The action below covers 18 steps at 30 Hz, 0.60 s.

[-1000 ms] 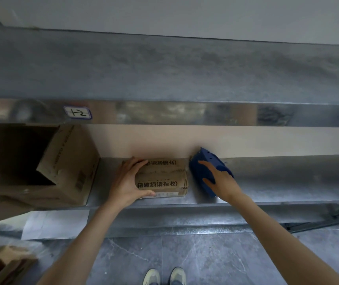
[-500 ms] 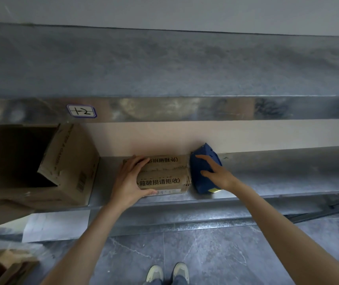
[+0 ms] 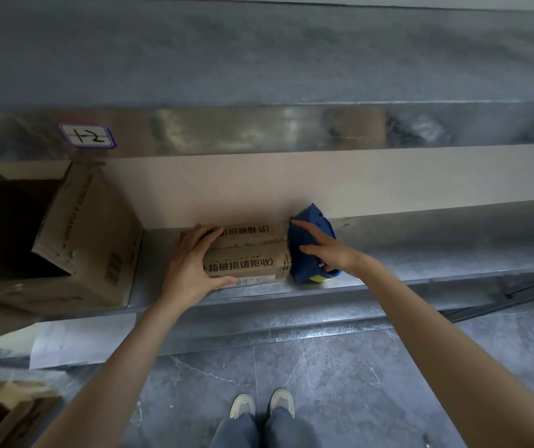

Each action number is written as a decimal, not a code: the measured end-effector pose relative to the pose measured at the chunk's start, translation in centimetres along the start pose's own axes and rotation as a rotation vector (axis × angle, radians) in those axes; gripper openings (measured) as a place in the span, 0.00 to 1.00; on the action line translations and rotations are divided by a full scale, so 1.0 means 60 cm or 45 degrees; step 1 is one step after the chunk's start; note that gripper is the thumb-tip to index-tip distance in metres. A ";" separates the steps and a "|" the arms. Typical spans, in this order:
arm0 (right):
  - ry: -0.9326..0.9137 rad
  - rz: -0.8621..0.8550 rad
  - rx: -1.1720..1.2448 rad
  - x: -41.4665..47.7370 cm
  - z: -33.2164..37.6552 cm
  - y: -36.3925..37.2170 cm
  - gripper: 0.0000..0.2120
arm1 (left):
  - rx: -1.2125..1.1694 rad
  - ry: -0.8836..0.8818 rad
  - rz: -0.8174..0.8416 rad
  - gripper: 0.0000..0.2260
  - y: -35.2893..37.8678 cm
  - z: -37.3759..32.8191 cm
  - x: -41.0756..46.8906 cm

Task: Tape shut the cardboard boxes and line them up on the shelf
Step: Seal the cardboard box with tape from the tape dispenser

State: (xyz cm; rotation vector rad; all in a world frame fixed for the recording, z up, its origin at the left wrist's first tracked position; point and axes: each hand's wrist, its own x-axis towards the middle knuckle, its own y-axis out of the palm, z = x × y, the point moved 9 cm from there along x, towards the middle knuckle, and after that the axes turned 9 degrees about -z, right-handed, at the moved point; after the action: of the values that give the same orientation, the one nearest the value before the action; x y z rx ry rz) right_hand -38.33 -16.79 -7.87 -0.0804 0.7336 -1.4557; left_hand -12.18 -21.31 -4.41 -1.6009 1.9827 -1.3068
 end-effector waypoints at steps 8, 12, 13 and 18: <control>-0.072 0.029 -0.028 -0.006 0.003 0.003 0.33 | 0.024 -0.020 0.020 0.46 0.000 0.000 -0.001; -0.050 0.038 -0.086 -0.007 -0.004 -0.001 0.30 | 0.023 -0.033 0.012 0.46 0.001 0.003 0.000; -0.050 0.039 -0.117 -0.010 -0.004 -0.004 0.30 | 0.022 -0.034 0.008 0.46 0.001 0.004 0.000; -0.110 -0.035 -0.269 -0.019 0.013 -0.034 0.26 | 0.013 -0.079 0.012 0.45 0.000 0.004 0.000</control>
State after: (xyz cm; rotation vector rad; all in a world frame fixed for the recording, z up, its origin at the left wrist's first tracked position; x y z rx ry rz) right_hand -39.63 -16.34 -5.82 -0.3147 0.8160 -1.3885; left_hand -12.03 -21.42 -4.54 -1.6058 1.9420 -1.2465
